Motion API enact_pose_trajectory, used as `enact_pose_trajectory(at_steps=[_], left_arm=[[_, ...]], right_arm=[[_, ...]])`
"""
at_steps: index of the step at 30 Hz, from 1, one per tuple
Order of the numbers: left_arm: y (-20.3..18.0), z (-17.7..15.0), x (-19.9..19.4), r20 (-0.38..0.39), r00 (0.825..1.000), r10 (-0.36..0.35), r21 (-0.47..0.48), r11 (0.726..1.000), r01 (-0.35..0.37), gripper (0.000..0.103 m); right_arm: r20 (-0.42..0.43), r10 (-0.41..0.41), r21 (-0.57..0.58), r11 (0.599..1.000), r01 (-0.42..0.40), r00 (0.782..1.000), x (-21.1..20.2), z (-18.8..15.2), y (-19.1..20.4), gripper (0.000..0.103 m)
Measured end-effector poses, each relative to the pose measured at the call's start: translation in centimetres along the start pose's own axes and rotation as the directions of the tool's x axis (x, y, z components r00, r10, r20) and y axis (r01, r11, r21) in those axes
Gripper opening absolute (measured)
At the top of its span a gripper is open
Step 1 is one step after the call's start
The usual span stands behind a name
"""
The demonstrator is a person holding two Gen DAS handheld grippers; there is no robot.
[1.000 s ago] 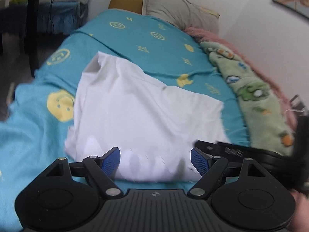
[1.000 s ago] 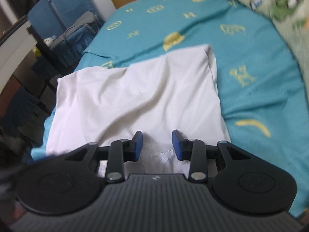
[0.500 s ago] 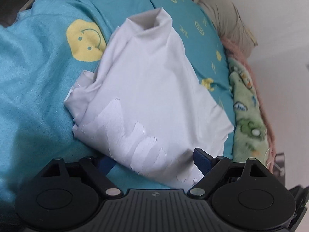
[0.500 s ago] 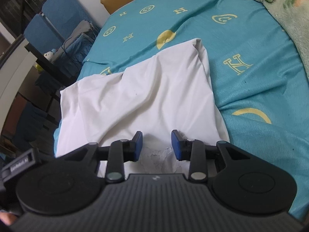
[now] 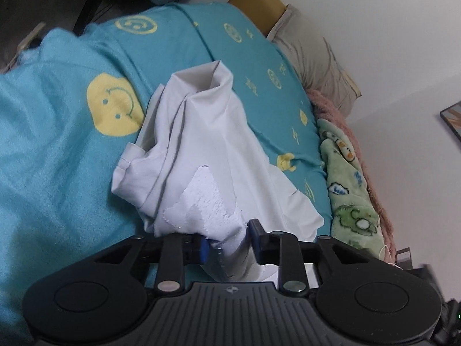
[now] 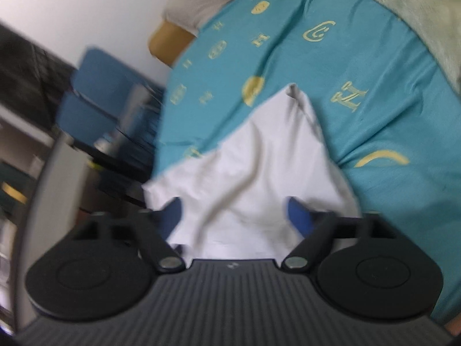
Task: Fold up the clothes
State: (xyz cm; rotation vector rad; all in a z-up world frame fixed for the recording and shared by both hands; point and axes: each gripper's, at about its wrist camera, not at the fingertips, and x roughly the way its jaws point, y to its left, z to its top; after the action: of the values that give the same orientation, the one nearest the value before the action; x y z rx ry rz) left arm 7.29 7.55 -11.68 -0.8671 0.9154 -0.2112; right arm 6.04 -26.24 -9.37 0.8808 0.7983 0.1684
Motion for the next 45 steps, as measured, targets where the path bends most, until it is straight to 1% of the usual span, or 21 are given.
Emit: enact_pose_trajectory(at_steps=[2,4,6,8,9,11,14,15,17,18,20,22,24,27,29,30,31,34,37,42,45], left_arm=[[1.0,0.3,0.6,-0.035,0.999,-0.013,-0.062,0.998,0.011,0.055],[1.6,0.6,1.2,-0.041,0.999,-0.020,-0.106,0.994,0.016,0.051],[1.8,0.7,1.6,-0.035,0.999,-0.019,-0.113,0.994,0.015,0.038],[1.8,0.7,1.6,-0.020,0.999,-0.028,-0.114,0.993,0.025,0.029],[1.8,0.7,1.5,-0.011,0.999,-0.041,-0.120,0.992,0.040,0.024],[2.0,0.6,1.1,0.015,0.997,-0.074,-0.140,0.987,0.076,0.020],[2.3,0.4,0.7,0.055,0.991,-0.126,-0.168,0.977,0.133,0.018],[2.3,0.5,0.6,0.064,0.988,-0.140,-0.172,0.974,0.149,0.018],[2.3,0.5,0.5,0.083,0.982,-0.167,-0.179,0.967,0.180,0.017],[2.4,0.5,0.5,0.089,0.979,-0.181,-0.185,0.963,0.195,0.017],[2.6,0.6,0.4,0.092,0.974,-0.206,-0.205,0.953,0.221,0.017],[2.8,0.6,0.5,0.095,0.969,-0.229,-0.223,0.944,0.245,0.017],[2.7,0.6,0.5,0.093,0.968,-0.232,-0.218,0.944,0.247,0.016],[2.5,0.6,0.6,0.090,0.969,-0.231,-0.204,0.948,0.245,0.016],[2.4,0.6,0.6,0.089,0.969,-0.231,-0.195,0.950,0.244,0.016],[2.4,0.7,0.7,0.088,0.969,-0.231,-0.190,0.951,0.244,0.016],[2.4,0.7,0.7,0.087,0.969,-0.231,-0.186,0.952,0.244,0.016],[2.3,0.7,0.7,0.085,0.969,-0.230,-0.172,0.955,0.242,0.016],[2.2,0.7,0.6,0.080,0.969,-0.233,-0.165,0.956,0.244,0.016],[2.3,0.5,-1.0,0.041,0.963,-0.268,-0.209,0.940,0.270,0.016],[2.4,0.3,-2.1,0.018,0.957,-0.289,-0.235,0.929,0.285,0.016]], right_arm=[[-0.015,0.067,0.079,0.995,-0.066,0.998,-0.4,-0.2,-0.3,0.087],[-0.051,0.142,0.172,0.976,-0.132,0.989,-0.3,-0.9,-0.7,0.087],[-0.094,0.202,0.248,0.953,-0.173,0.975,0.3,-2.1,-1.0,0.087],[-0.134,0.245,0.312,0.930,-0.194,0.960,1.2,-3.4,-1.3,0.087],[-0.151,0.248,0.327,0.926,-0.188,0.957,1.8,-3.9,-1.3,0.087],[-0.183,0.253,0.358,0.917,-0.176,0.950,3.2,-5.0,-1.3,0.087],[-0.182,0.263,0.397,0.901,-0.174,0.948,5.3,-5.8,-1.8,0.087],[-0.163,0.264,0.418,0.891,-0.176,0.951,5.7,-5.8,-2.2,0.087],[-0.103,0.244,0.447,0.877,-0.175,0.964,5.9,-5.5,-2.9,0.087],[-0.068,0.216,0.446,0.880,-0.164,0.974,5.5,-5.2,-3.1,0.085],[0.001,0.157,0.445,0.885,-0.141,0.988,4.8,-4.8,-3.3,0.074],[0.036,0.114,0.450,0.885,-0.118,0.993,4.2,-4.6,-3.7,0.058],[0.070,0.071,0.456,0.885,-0.096,0.995,3.6,-4.5,-4.0,0.055],[0.094,0.033,0.460,0.885,-0.073,0.995,3.3,-4.7,-4.4,0.054],[0.099,0.028,0.469,0.880,-0.071,0.995,3.3,-4.5,-4.8,0.050],[0.100,0.024,0.470,0.880,-0.068,0.995,3.3,-4.4,-4.9,0.046],[0.098,0.017,0.460,0.886,-0.061,0.995,3.2,-4.3,-5.1,0.041],[0.102,0.003,0.417,0.908,-0.046,0.995,2.8,-4.0,-4.9,0.032],[0.108,-0.008,0.368,0.929,-0.032,0.994,2.1,-3.8,-4.3,0.026],[0.115,-0.020,0.322,0.946,-0.018,0.993,0.5,-3.7,-3.1,0.023],[0.115,-0.029,0.282,0.959,-0.005,0.993,-1.6,-3.8,-1.7,0.022]])
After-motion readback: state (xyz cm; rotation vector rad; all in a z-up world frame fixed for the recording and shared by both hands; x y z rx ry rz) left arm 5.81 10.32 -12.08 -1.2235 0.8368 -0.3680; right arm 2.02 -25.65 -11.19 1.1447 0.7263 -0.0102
